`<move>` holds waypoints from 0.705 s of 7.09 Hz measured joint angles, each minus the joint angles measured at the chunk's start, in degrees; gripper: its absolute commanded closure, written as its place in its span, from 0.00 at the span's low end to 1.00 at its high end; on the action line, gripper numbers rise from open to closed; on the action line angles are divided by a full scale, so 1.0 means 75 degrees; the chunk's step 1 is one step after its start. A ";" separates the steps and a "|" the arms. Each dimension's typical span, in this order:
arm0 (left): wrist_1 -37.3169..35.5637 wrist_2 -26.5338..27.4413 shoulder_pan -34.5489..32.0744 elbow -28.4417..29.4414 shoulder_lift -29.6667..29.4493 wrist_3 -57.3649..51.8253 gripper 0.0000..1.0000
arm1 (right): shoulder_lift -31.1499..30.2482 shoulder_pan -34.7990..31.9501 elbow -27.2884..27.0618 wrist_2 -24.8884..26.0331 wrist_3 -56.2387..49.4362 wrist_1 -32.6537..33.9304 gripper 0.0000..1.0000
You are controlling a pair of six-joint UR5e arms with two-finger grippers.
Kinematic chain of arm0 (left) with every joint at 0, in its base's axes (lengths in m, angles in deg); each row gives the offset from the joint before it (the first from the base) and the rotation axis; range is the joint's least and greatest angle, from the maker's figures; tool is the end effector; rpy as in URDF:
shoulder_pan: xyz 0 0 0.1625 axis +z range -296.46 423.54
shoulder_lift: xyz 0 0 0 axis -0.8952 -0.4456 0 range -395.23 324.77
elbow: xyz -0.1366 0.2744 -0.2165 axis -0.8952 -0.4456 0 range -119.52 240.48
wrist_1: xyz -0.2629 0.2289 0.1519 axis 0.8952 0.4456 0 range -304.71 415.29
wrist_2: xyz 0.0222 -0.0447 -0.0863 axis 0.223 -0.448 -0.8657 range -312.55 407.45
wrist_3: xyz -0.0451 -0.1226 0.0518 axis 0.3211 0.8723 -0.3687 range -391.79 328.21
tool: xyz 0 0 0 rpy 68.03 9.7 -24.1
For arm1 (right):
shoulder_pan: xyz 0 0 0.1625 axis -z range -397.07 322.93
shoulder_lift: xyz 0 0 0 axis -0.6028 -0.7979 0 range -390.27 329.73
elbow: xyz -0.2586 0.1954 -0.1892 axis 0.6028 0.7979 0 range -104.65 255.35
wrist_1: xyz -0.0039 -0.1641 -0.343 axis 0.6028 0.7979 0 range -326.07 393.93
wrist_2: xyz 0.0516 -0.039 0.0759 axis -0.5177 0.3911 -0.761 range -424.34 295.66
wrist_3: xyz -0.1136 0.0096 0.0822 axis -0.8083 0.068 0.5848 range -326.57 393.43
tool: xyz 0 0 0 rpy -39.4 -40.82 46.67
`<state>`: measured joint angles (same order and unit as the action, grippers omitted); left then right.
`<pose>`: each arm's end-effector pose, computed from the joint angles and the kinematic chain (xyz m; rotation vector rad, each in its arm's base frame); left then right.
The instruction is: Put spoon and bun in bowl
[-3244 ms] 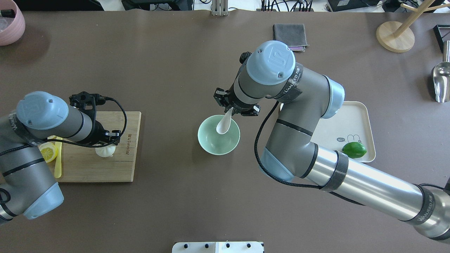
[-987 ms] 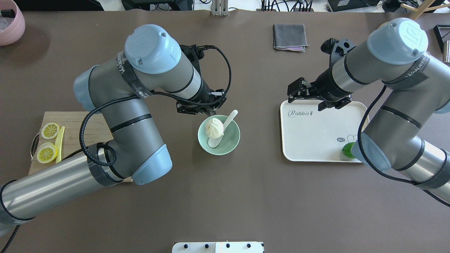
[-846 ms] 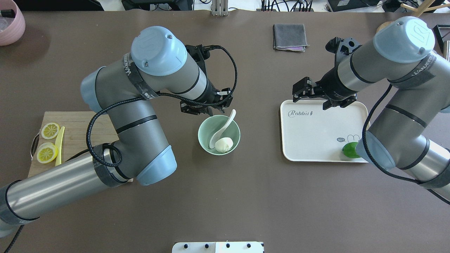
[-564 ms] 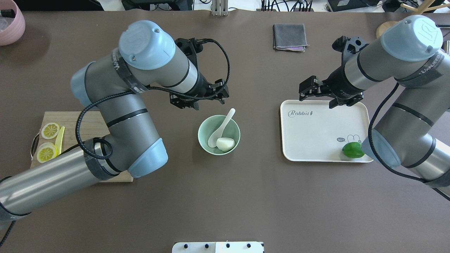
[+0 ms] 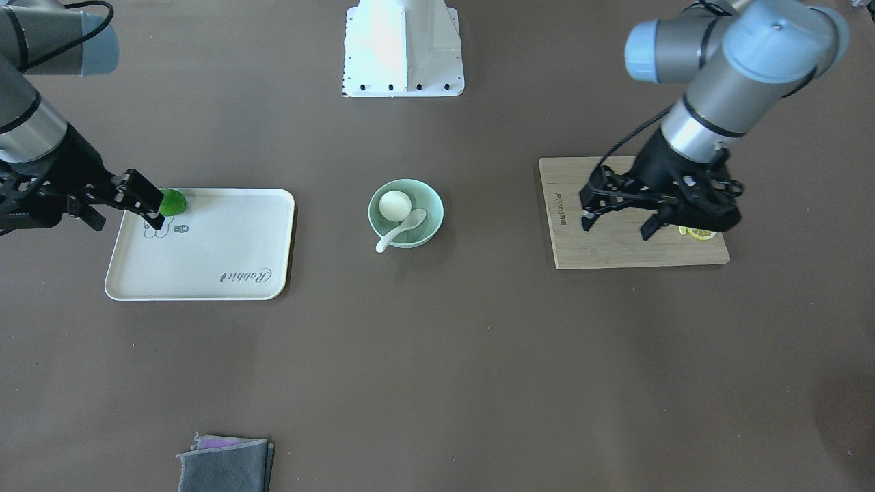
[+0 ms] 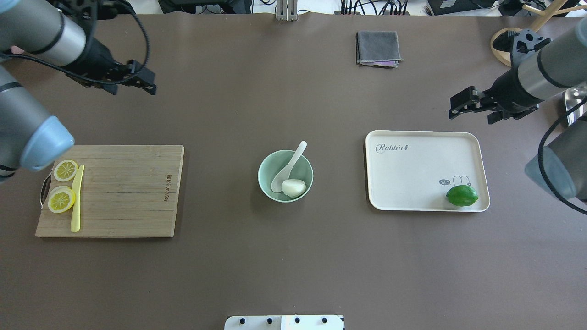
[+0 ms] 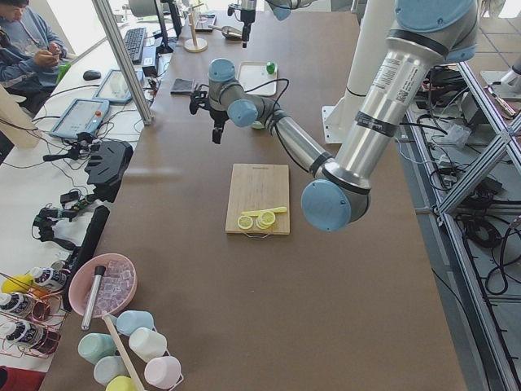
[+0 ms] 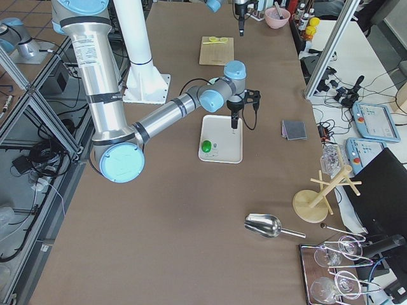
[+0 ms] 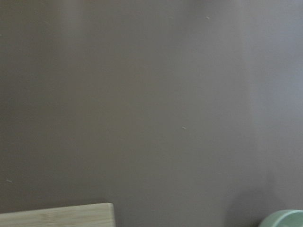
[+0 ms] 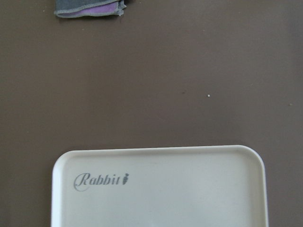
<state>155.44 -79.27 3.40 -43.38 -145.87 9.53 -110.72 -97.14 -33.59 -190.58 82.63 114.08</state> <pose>0.2439 -0.5239 0.3220 0.2571 0.9294 0.0654 -0.2179 -0.4791 0.3899 0.1105 -0.8793 0.1024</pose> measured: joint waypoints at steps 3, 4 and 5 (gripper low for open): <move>-0.0148 -0.0168 -0.2046 0.0067 0.1630 -0.4125 0.02 | -0.1037 -0.1535 0.0135 -0.0374 -0.2584 -0.0014 0.00; -0.0133 -0.0185 -0.2513 0.0062 0.2005 -0.4947 0.02 | -0.1295 -0.1944 0.0170 -0.0421 -0.3297 -0.0014 0.00; 0.0035 -0.0186 -0.2785 0.0052 0.2388 -0.5456 0.02 | -0.1467 -0.2304 0.0237 -0.0473 -0.3866 -0.0017 0.00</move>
<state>155.70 -80.67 -17.49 -42.99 -127.96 -31.38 -121.73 -114.43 -31.82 -194.13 53.63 113.96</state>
